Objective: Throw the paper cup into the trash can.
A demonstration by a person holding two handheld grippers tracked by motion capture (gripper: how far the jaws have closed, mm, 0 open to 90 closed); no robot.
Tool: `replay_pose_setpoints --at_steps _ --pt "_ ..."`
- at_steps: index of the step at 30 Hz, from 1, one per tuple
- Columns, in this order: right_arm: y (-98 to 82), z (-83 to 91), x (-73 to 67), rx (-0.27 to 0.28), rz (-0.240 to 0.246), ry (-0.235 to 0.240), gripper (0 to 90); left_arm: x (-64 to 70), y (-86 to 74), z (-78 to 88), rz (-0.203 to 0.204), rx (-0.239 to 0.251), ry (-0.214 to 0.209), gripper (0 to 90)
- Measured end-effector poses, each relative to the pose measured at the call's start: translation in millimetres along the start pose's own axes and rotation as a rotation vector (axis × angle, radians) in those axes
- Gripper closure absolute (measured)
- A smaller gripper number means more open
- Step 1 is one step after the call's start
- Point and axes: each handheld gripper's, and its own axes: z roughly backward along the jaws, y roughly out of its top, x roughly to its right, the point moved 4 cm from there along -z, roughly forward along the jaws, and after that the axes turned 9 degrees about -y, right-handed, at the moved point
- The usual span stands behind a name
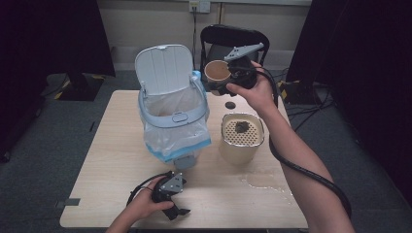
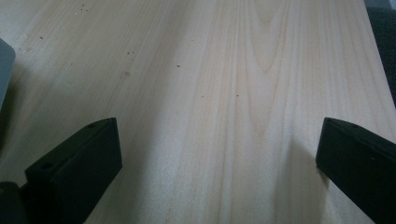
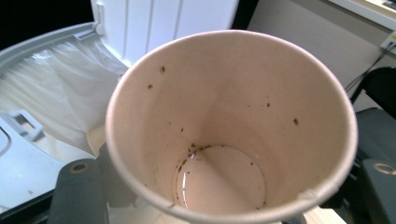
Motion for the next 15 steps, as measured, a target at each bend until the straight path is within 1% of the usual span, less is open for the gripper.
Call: replay_pose_setpoints --at_steps 5,7,11,15 --pt "8.4 -2.9 -5.5 0.013 -0.003 0.014 27.3 0.0 0.0 -0.3 0.0 0.004 0.0 0.0" --pt "11.7 -3.3 -7.9 0.016 -0.001 0.02 27.3 0.0 0.0 0.2 0.0 -0.003 0.002 0.0" --pt "16.2 -4.4 -11.9 0.018 0.002 0.031 27.3 0.0 0.0 -0.2 0.0 0.003 0.0 0.0" --pt "20.8 -5.7 -15.9 0.031 -0.013 0.056 27.3 0.1 0.0 0.0 0.001 0.001 0.001 0.0"
